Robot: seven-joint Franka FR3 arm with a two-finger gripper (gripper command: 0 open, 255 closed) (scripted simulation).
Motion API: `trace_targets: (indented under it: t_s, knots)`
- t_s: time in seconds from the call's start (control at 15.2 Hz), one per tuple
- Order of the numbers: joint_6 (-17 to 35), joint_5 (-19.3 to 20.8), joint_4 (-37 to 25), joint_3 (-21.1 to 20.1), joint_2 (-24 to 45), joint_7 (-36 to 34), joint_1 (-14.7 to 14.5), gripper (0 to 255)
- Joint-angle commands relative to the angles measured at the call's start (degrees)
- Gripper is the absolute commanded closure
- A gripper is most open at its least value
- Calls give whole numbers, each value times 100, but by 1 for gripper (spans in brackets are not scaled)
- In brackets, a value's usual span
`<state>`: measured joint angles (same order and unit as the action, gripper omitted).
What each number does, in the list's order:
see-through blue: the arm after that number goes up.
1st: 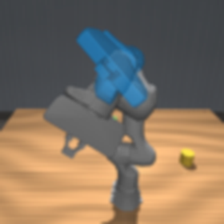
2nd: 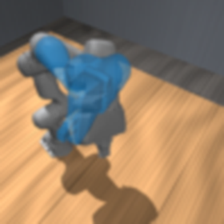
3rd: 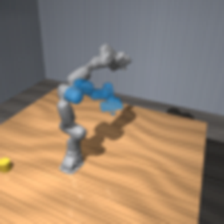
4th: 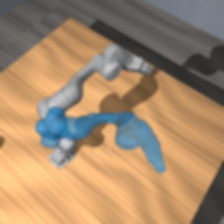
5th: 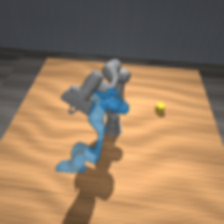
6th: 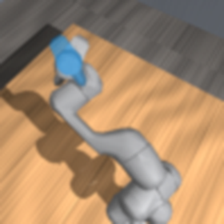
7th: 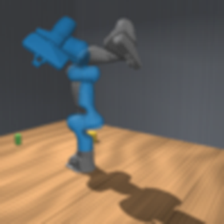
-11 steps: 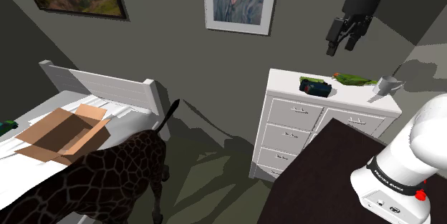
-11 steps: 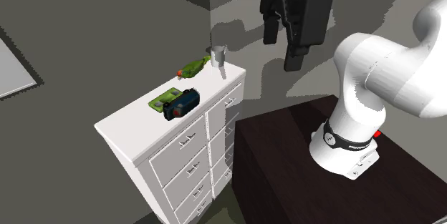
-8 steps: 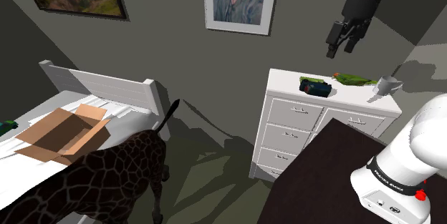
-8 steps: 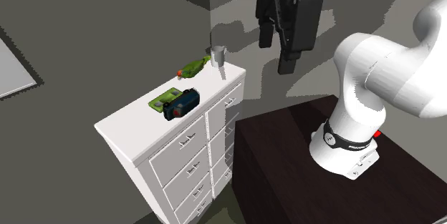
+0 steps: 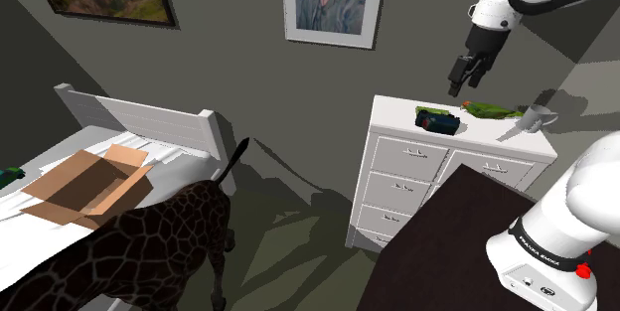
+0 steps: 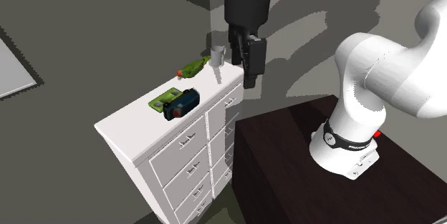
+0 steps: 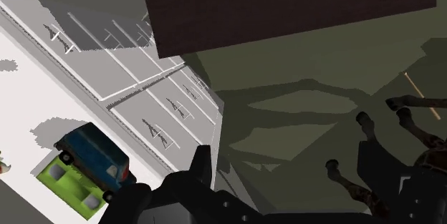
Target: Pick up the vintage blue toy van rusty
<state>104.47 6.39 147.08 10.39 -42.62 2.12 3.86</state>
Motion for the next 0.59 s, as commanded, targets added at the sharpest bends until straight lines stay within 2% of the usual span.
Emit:
trace_targets:
  t_s: [0.0, 0.53]
  knots:
    - [362, 157, 115, 200, 186, 260, 53, 0]
    - [1951, 601, 263, 1091, 1394, 1311, 176, 0]
